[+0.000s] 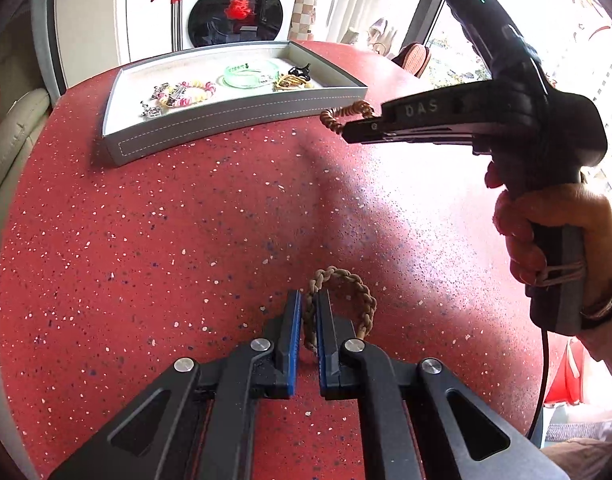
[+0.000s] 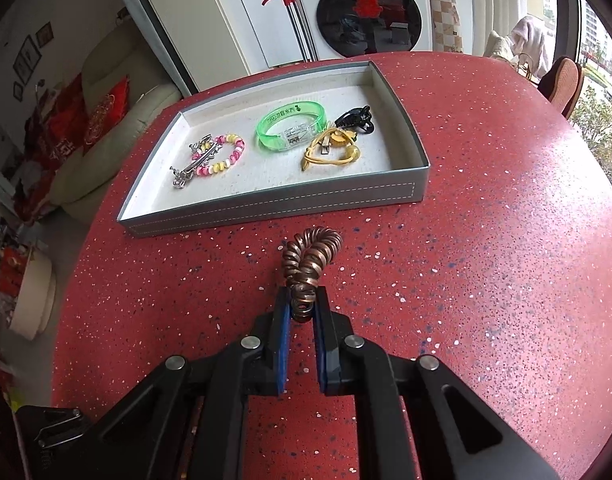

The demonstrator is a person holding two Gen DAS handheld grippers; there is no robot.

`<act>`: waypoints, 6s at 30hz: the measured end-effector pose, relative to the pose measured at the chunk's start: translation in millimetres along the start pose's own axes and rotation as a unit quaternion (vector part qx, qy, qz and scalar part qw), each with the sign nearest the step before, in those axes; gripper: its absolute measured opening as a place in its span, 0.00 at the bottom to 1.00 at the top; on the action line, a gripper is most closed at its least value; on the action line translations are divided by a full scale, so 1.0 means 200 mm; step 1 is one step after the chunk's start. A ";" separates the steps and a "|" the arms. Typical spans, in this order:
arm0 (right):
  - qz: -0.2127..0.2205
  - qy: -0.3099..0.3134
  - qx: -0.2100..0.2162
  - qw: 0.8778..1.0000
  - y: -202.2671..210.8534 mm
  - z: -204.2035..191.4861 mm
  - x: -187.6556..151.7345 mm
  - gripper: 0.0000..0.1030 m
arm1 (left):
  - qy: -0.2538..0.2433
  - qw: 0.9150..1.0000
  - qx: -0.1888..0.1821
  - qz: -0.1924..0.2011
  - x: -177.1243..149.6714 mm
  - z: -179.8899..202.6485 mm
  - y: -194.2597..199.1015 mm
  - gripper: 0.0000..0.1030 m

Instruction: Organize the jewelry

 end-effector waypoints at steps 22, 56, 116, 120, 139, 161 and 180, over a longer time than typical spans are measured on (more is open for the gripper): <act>0.024 -0.001 0.022 0.999 0.17 -0.02 0.02 0.11 | 0.038 0.998 0.024 0.054 0.26 -0.18 0.11 0.25; 0.041 0.035 0.028 0.998 0.10 -0.11 0.41 0.11 | 0.084 0.987 0.077 0.115 0.82 -0.50 0.09 0.25; -0.001 -0.012 0.023 1.000 -0.26 0.07 0.52 0.42 | 0.060 0.977 0.197 0.062 0.95 -0.56 -0.39 0.25; 0.005 -0.014 0.023 1.000 -0.24 0.07 0.53 0.42 | 0.052 0.975 0.205 0.068 0.96 -0.55 -0.38 0.25; 0.007 -0.015 0.024 1.000 -0.22 0.06 0.54 0.42 | 0.052 0.968 0.228 0.092 0.97 -0.56 -0.28 1.00; 0.076 0.002 0.003 0.997 -0.11 0.01 0.54 0.86 | 0.058 0.965 0.238 0.094 0.92 -0.55 -0.20 1.00; 0.061 0.015 -0.017 0.998 -0.07 0.00 0.46 0.87 | 0.069 0.962 0.244 0.097 0.82 -0.54 -0.09 1.00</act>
Point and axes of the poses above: each gripper's, at about its wrist camera, not at the fingertips, and y roughly against the way its jaws point, z to its right, x to its top, the point moved 5 cm from there along -y, roughly the way its jaws point, and after that the axes turned 3 degrees about -z, right-handed, at the moved point
